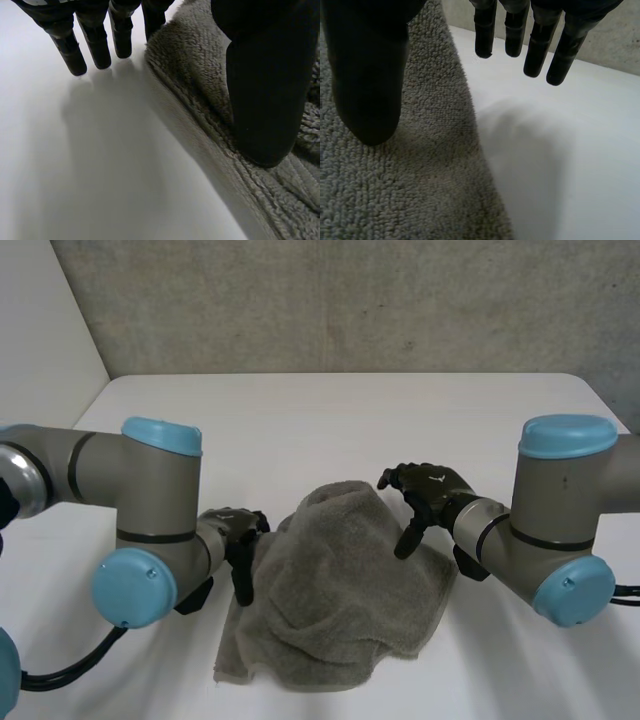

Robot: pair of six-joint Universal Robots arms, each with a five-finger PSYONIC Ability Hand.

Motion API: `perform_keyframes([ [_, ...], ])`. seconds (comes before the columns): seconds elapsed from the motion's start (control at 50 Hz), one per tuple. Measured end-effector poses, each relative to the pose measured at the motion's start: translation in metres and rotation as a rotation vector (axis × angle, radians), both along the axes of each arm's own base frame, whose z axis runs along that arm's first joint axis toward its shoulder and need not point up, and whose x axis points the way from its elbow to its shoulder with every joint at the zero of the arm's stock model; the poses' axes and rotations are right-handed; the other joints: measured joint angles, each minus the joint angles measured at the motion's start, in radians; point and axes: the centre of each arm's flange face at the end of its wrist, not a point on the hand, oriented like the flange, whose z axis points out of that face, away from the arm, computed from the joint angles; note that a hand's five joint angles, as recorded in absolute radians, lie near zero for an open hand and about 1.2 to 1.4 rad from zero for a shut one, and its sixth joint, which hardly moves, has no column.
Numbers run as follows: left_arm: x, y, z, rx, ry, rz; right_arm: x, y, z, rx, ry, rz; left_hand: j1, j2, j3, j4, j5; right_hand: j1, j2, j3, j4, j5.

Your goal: Fold the towel.

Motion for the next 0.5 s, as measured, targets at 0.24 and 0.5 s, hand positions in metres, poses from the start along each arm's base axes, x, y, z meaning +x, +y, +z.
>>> perform_keyframes([
  [0.24,-0.011,-0.001,-0.004,-0.110,0.067,-0.020,0.010,0.009,-0.014,0.042,-0.018,0.069,0.779,0.777,0.764,0.769,0.759,0.886,0.907,0.869,0.876,0.862],
  [0.5,-0.025,-0.028,0.106,-0.515,0.300,-0.012,0.023,-0.024,0.110,-0.455,-0.219,0.083,0.930,0.957,0.957,0.961,0.937,0.992,0.984,1.004,1.011,0.992],
])
